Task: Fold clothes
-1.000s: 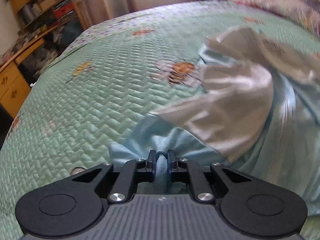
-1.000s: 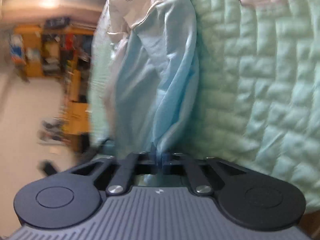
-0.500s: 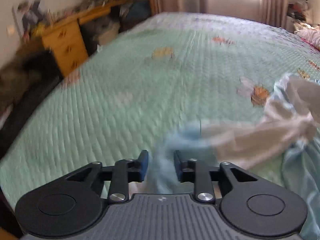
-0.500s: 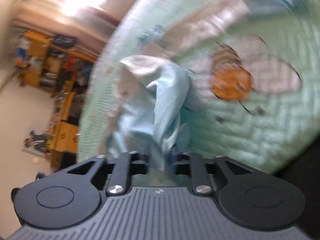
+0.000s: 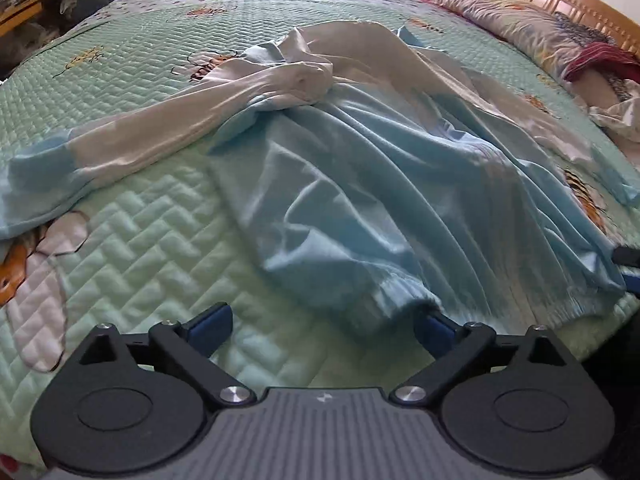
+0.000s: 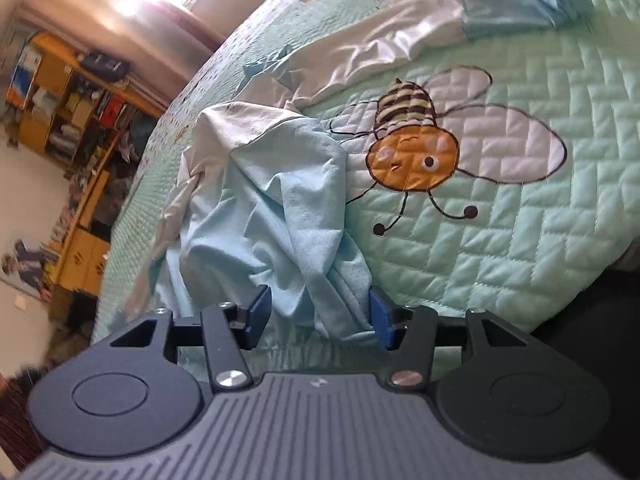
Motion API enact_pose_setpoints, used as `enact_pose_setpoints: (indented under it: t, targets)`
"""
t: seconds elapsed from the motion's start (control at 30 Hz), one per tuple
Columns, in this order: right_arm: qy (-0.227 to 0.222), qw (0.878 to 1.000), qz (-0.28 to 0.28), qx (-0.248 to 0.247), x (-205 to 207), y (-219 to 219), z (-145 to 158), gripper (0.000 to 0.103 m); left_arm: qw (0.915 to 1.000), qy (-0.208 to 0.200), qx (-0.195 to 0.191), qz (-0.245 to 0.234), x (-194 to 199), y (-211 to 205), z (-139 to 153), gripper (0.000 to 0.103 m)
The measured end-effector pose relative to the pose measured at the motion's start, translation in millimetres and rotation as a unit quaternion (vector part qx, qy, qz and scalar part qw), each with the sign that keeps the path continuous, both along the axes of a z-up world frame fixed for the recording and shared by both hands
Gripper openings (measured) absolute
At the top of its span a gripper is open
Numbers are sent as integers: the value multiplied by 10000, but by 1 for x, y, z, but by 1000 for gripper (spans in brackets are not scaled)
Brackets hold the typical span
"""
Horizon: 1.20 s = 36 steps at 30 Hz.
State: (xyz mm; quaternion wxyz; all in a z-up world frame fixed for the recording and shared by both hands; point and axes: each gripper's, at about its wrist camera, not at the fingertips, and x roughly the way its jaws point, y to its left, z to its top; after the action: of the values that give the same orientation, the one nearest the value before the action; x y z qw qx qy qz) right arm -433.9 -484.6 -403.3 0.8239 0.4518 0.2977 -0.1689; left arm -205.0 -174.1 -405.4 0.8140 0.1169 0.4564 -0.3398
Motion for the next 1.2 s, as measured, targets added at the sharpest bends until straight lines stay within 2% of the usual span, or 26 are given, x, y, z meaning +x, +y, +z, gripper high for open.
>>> enact_pose_setpoints:
  t: [0.2,0.33,0.43,0.6,0.8,0.83,0.9,0.93,0.97,1.03,1.1,1.13,1.2]
  targets:
    - [-49,9998,39,-178,-1,2,-7,56,9965,543,-495,389,13,21,8,96]
    - [-102,9999,-35,-74,-1,1,-16,57,9904,901,-837,630,21,29,6,96]
    - [-195,9998,-45,-68,-2,1,-18,60,9838,1167,-1091,809,26,34,4,102]
    - [-251,9996,-40,-148,-1,4,-19,62,9687,1668,-1495,1072,34,40,-4,102]
    - [-270,9995,-56,-145,-1,5,-20,62,9426,2388,-1932,1307,42,38,-26,100]
    - [-276,9995,-56,-141,0,5,-20,62,9375,2506,-2003,1346,43,37,-30,95]
    - [-295,9995,-59,-127,0,4,-21,62,9267,2740,-2144,1421,46,37,-37,68]
    - [-307,9994,-66,-116,0,3,-21,62,9209,2857,-2214,1459,47,36,-40,34]
    - [-315,9994,-75,-108,0,3,-22,62,9149,2972,-2284,1496,48,36,-44,14]
    - [-308,9994,-79,-124,2,4,-22,62,9024,3202,-2421,1568,50,35,-51,9]
    - [-314,9994,-45,-170,3,4,-22,65,8937,3264,-2584,1672,49,39,-56,8]
    - [-302,9993,-13,-207,3,5,-22,65,8939,3226,-2608,1701,47,40,-54,8]
    - [-276,9992,55,-284,5,5,-20,65,9067,2936,-2578,1590,40,41,-38,8]
